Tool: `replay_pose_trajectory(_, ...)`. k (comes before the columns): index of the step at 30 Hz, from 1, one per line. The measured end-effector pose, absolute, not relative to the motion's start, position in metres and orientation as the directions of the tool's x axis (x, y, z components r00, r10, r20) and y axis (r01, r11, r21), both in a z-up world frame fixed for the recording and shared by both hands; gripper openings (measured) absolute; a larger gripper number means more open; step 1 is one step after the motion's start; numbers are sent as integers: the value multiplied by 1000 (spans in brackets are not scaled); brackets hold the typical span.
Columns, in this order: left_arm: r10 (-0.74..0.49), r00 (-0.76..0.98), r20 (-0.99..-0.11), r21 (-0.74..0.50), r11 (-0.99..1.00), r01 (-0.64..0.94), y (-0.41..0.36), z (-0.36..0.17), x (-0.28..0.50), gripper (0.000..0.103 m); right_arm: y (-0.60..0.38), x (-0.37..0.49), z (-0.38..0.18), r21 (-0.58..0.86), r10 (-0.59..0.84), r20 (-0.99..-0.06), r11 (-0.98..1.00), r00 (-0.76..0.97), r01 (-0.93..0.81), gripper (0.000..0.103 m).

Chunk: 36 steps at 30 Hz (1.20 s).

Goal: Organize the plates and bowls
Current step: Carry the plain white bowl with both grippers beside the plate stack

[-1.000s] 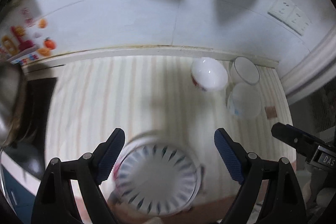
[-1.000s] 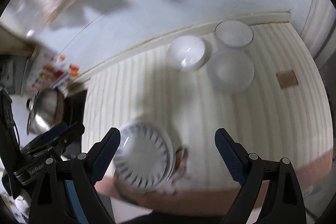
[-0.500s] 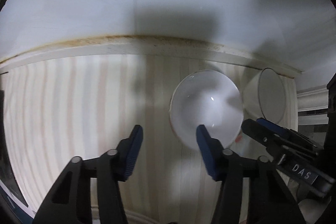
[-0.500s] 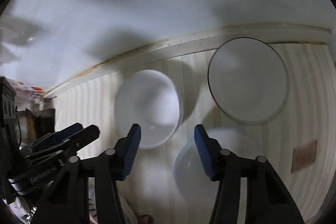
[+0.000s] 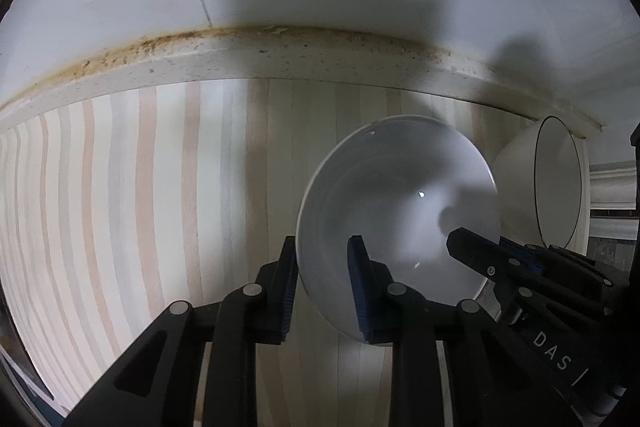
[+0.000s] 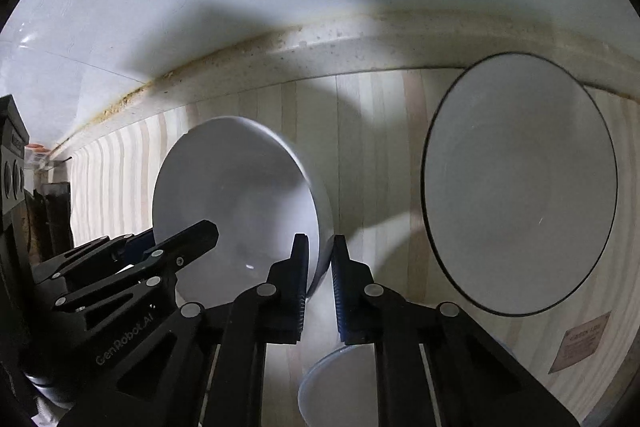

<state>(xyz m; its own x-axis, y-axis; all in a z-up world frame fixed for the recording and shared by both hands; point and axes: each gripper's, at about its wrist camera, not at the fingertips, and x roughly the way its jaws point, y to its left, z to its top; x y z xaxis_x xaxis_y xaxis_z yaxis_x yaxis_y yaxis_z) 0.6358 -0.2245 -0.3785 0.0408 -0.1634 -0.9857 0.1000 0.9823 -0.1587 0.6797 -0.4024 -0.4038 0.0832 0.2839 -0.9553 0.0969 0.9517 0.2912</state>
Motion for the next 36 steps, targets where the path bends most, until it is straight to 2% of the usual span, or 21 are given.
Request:
replay_pose_trajectory(12, -175, 104, -979, -162, 979, 123, -202, -320, 589, 22, -384, 651, -366, 322, 315, -941, 946, 123, 37, 13)
replay_pose_trajectory(21, -177, 123, -976, -153, 971, 185, -201, -281, 520, 22, -380, 574, -326, 352, 347, -925, 936, 153, 10, 14)
replay_pose_trajectory(26, -196, 98, -976, -171, 960, 220, -207, -283, 488, 22, -382, 522, -318, 358, 350, -924, 933, 152, 28, 14)
replay_pose_trajectory(36, -192, 45, -980, -172, 942, 287, -230, -309, 430, 22, -396, 440, -339, 349, 337, -934, 933, 121, 87, 14)
